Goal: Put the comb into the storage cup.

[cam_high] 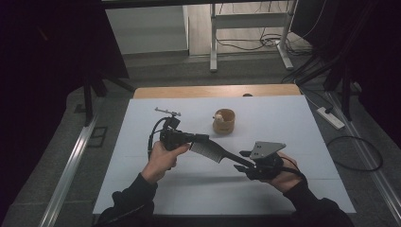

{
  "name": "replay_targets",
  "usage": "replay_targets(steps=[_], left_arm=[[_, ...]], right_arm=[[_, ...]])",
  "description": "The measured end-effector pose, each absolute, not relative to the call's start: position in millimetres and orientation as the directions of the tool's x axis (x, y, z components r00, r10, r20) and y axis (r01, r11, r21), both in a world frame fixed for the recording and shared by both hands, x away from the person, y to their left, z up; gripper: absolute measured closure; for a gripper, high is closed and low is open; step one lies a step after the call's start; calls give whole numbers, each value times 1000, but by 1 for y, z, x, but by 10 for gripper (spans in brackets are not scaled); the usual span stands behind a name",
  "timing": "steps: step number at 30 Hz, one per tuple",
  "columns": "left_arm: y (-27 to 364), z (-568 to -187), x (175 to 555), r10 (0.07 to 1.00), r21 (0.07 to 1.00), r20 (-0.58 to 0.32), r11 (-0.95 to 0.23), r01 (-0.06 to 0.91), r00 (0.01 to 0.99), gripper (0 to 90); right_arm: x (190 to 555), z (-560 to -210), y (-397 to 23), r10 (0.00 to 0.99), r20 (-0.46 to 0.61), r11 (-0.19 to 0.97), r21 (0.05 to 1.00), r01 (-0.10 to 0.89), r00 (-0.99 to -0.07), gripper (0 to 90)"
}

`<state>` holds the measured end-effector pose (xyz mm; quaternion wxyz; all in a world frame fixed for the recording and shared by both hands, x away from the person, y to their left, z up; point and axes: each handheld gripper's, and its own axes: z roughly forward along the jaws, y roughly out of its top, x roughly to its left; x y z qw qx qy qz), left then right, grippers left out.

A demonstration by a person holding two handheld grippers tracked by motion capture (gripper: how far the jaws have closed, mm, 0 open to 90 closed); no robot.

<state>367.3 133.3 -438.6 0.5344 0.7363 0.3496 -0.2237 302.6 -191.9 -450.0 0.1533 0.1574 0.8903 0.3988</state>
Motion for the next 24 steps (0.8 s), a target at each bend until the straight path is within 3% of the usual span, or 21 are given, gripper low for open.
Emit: replay_targets(steps=[13,20,24], left_arm=[[138,-433,366,315,654,-669,-179,735,673,831],[141,-431,366,331,665,-654,-177,725,681,831],[144,-428,367,348,673,-638,-181,717,687,831]], right_arm=[[309,-451,-194,449,-53,612,746,264,-892,178],[312,-455,-195,470,-30,623,719,308,-882,58],[313,-456,-196,479,-19,623,711,325,-878,35]])
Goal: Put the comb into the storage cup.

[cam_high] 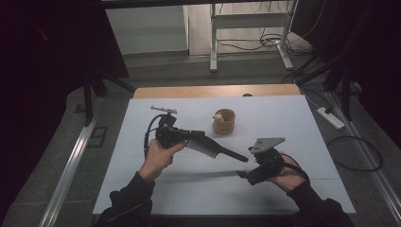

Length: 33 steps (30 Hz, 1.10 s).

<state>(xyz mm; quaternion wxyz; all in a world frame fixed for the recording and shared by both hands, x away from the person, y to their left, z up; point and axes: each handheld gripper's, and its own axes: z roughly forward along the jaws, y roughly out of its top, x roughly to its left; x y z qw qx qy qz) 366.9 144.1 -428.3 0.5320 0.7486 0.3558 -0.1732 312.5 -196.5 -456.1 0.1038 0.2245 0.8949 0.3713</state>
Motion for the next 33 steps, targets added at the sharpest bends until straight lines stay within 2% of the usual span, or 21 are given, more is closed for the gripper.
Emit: replay_targets(steps=[7,33], left_arm=[[151,-422,368,380,691,-607,-183,700,698,831],[179,-399,380,453,717,-561,-152,680,693,831]], right_arm=[[315,-458,-205,512,22,605,700,379,-859,15],[306,-460,-228,567,-18,615,674,408,-824,0]])
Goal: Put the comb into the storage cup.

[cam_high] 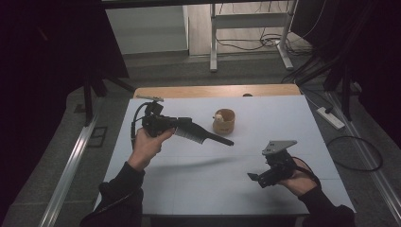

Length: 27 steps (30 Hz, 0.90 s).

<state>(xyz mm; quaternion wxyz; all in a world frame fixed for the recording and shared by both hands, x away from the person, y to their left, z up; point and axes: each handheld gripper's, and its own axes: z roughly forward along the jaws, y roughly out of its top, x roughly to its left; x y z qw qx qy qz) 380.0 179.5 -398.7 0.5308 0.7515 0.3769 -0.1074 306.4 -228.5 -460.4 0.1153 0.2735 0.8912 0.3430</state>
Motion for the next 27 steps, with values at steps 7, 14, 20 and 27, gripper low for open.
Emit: replay_targets(steps=[7,14,20,27], left_arm=[[186,-395,383,465,718,-560,-139,682,685,830],[190,-388,385,475,721,-556,-134,680,683,831],[194,-383,388,480,726,-553,-125,677,681,831],[197,-379,391,486,726,-554,-117,678,676,830]], right_arm=[[301,-460,-238,589,-16,601,677,425,-808,0],[296,-461,-250,615,-14,590,671,448,-789,0],[294,-462,-256,633,-7,579,668,467,-774,0],[290,-463,-263,652,-2,571,659,489,-758,0]])
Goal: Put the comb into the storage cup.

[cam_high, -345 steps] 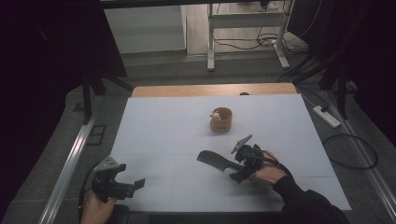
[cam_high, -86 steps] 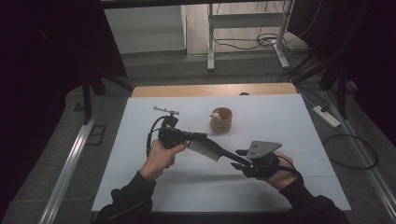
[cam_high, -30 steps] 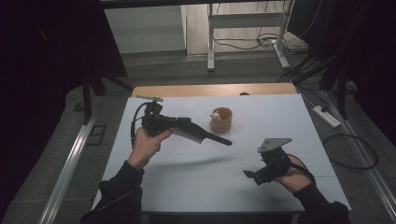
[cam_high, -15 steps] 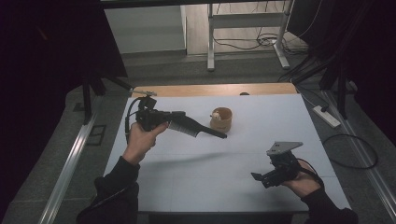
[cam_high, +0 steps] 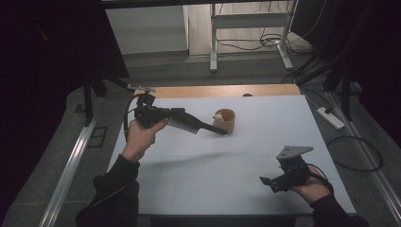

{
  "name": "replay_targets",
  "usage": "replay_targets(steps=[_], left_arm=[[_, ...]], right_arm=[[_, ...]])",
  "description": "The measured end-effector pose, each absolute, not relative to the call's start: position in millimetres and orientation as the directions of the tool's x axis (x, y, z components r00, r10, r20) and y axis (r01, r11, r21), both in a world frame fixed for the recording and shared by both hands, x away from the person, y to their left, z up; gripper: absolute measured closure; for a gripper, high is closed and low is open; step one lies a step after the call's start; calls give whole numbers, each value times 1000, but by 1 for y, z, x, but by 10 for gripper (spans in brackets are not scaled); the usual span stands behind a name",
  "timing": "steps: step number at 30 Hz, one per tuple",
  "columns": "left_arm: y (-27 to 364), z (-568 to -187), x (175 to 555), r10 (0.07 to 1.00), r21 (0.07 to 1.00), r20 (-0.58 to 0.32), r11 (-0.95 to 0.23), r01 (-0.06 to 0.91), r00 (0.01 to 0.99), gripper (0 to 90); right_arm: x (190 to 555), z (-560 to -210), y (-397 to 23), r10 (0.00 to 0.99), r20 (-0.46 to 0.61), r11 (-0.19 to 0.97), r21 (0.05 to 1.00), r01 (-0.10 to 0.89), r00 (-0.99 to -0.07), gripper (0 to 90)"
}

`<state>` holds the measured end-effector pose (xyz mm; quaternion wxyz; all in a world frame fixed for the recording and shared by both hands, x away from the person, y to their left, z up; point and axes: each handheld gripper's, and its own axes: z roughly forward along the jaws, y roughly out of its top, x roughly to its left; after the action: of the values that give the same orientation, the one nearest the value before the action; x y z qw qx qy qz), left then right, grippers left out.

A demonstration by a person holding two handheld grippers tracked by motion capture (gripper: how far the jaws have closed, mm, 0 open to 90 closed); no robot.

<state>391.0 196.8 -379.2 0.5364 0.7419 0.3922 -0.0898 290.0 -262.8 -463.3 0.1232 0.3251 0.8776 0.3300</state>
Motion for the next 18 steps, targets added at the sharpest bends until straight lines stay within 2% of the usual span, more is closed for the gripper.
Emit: replay_targets(steps=[18], left_arm=[[204,-369,400,503,731,-553,-89,676,664,830]], right_arm=[[274,-461,-297,749,1,494,666,559,-662,0]])
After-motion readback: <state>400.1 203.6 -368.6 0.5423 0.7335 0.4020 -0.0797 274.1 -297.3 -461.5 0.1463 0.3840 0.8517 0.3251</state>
